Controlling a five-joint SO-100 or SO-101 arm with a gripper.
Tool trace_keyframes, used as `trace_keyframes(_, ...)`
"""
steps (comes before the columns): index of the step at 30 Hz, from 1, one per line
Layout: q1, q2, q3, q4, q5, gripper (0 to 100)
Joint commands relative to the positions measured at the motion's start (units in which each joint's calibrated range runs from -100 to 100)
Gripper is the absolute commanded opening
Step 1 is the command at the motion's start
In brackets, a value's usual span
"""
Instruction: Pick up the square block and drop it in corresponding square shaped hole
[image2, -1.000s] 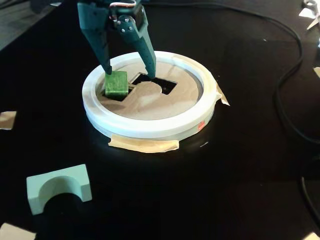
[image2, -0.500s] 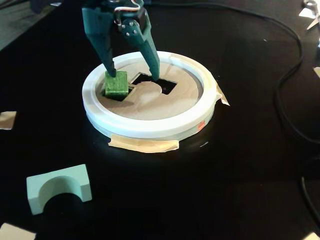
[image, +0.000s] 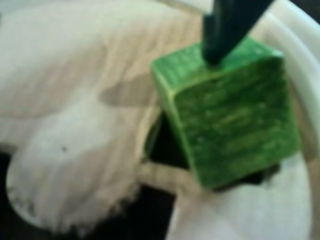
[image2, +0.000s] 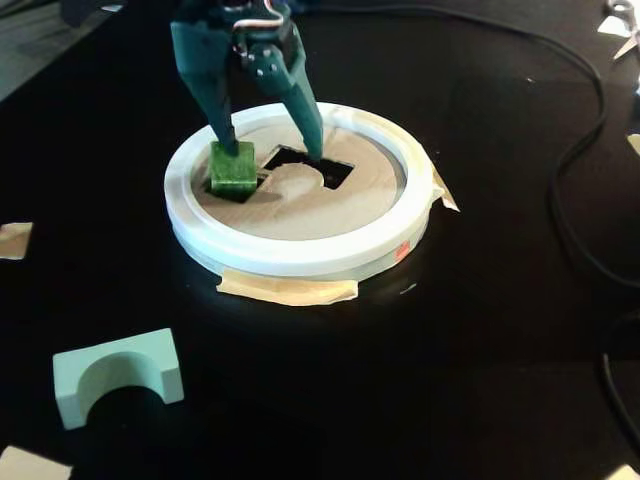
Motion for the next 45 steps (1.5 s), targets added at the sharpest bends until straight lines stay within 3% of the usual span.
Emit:
trace_keyframes(1, -1.21, 0.86, -3.20, -0.96, -0.83, 69)
trace_keyframes(30, 2.91, 4.98, -4.11, 0.14, -0.88, 69)
trace_keyframes(40, 8.65, 2.20, -4.30, 0.34, 2.54, 69)
trace_keyframes(45, 14.89, -3.98, -3.48, 4.05, 4.35, 81)
